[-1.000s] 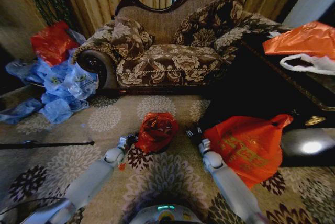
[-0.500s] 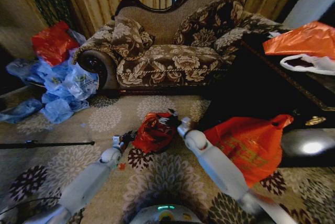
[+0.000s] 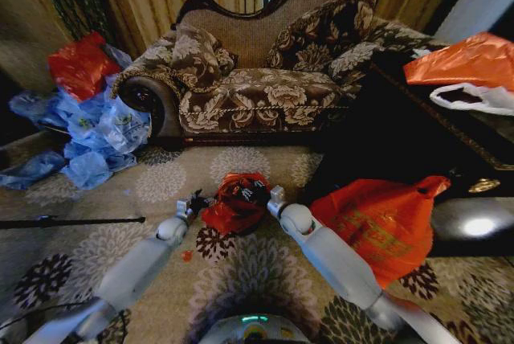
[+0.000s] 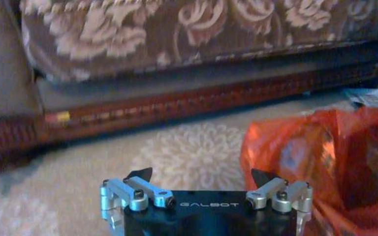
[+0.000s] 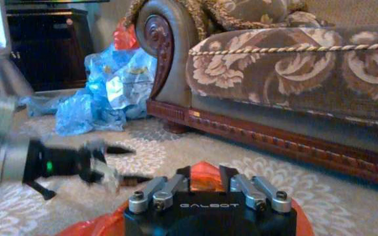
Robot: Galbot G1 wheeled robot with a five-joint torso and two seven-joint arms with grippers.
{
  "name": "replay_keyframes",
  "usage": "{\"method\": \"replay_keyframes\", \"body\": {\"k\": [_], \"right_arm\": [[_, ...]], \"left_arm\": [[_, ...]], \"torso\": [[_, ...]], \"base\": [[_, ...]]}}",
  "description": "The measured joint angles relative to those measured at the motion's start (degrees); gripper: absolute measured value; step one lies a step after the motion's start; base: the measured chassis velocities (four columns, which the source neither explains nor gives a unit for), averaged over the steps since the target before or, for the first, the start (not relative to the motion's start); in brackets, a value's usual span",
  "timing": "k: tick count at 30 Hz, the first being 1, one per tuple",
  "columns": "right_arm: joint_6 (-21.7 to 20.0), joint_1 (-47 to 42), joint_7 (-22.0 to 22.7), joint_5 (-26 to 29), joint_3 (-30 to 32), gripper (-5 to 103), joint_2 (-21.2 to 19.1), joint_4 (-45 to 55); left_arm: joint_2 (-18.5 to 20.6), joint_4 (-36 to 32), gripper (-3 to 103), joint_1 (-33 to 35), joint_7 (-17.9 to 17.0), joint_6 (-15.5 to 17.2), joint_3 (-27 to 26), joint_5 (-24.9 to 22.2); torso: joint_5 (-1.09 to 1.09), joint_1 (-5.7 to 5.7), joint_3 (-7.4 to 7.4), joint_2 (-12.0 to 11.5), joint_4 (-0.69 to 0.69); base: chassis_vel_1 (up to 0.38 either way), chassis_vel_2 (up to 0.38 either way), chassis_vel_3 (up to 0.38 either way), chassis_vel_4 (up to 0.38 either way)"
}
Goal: Place a garbage bag over the trash bin.
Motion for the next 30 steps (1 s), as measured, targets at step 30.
{"method": "replay_keyframes", "body": {"k": [30], "right_arm": [[2.50, 3.59, -5.01, 0.35, -2.43, 0, 1.21, -7.14]], "left_arm": [[-3.35, 17.16, 94, -25.04, 23.42, 4.29, 13.76, 6.78]], "torso": [[0.00, 0.00, 0.00, 0.00, -0.03]], "base": [[0.000, 0.000, 0.000, 0.000]]}}
